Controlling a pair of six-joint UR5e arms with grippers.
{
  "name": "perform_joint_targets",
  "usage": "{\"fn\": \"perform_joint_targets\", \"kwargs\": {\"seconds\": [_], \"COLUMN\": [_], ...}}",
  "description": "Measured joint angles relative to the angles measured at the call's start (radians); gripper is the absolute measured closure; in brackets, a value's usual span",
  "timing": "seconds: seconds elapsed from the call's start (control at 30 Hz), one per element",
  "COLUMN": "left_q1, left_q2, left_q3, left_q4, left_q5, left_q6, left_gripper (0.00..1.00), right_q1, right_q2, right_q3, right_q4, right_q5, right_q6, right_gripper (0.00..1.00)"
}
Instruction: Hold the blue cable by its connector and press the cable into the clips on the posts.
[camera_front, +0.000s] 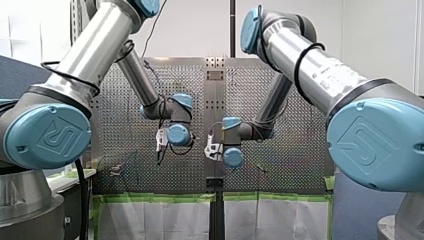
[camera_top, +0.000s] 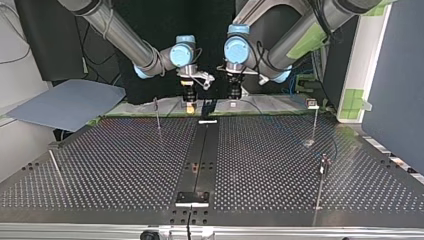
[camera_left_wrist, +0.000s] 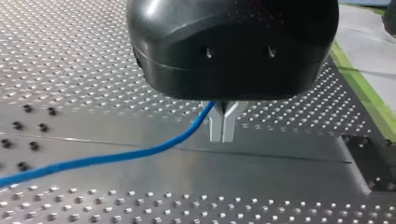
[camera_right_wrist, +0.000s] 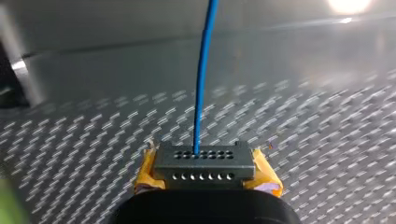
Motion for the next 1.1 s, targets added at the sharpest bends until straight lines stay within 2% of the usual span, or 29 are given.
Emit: {"fn": "perform_joint_targets", "kwargs": {"seconds": [0.2, 0.33, 0.47, 0.63, 0.8, 1.1], "left_q1": [-0.013, -0.018, -0.022, -0.027, -0.030, -0.051], "left_q2": [-0.060, -0.096, -0.127, -0.168, -0.202, -0.242], "left_q3": [0.000, 0.000, 0.000, 0.000, 0.000, 0.001], "left_q4": [0.060, 0.096, 0.127, 0.145, 0.149, 0.161], "left_q5": [0.001, 0.003, 0.001, -0.006, -0.011, -0.018], "left_q6": [0.008, 0.014, 0.019, 0.042, 0.059, 0.097], "left_gripper": [1.00, 1.00, 1.00, 1.00, 1.00, 1.00], "right_q1": [0.005, -0.001, -0.012, -0.029, -0.046, -0.086], "right_q2": [0.058, 0.094, 0.111, 0.114, 0.110, 0.056], "right_q3": [0.058, 0.094, 0.126, 0.166, 0.204, 0.280], "right_q4": [-0.058, -0.094, -0.126, -0.166, -0.204, -0.280], "right_q5": [0.031, 0.038, 0.038, 0.029, 0.014, -0.044], "right_q6": [0.013, 0.023, 0.039, 0.046, 0.042, 0.034], "right_gripper": [1.00, 1.00, 1.00, 1.00, 1.00, 1.00]}}
